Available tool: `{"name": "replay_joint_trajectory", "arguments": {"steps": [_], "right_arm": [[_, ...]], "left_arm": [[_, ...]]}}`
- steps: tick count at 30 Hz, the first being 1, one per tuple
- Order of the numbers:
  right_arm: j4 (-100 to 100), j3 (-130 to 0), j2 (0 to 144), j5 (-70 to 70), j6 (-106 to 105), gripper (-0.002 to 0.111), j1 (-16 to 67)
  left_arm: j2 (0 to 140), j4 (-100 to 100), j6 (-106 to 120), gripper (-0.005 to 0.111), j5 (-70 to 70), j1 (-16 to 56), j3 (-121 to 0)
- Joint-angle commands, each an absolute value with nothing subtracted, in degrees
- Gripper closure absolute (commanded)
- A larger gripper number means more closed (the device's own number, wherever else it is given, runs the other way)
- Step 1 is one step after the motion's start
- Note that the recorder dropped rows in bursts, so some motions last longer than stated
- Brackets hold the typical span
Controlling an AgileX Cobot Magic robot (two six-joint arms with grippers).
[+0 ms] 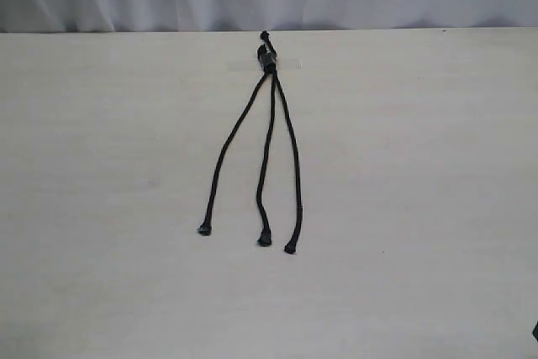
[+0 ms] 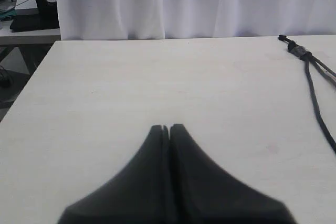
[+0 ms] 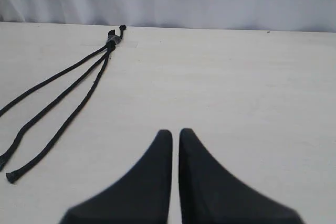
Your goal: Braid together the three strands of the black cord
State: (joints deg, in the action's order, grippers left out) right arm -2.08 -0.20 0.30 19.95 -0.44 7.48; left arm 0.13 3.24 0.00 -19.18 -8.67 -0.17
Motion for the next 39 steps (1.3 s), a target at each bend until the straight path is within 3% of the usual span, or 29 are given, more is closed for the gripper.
{"name": "replay_joint_trajectory", "arguments": {"steps": [1, 17, 30, 39], "right_arm": [[-2.2, 0.0, 0.0, 19.8, -0.7, 0.104, 7.1], [-2.2, 0.0, 0.0, 17.9, -0.7, 0.104, 7.1], [-2.2, 0.0, 0.0, -21.5, -0.7, 0.104, 7.1], [-12.7, 0.0, 0.0, -23.4, -12.5, 0.104, 7.1]], "left_arm": [[0.0, 3.0, 0.0, 0.107, -18.4, -8.6, 0.0], [0.0, 3.0, 0.0, 0.107, -18.5, -8.6, 0.0], [0.0, 3.0, 0.0, 0.107, -18.5, -8.6, 0.0], [0.0, 3.0, 0.0, 0.107, -18.4, -8.6, 0.0]]}}
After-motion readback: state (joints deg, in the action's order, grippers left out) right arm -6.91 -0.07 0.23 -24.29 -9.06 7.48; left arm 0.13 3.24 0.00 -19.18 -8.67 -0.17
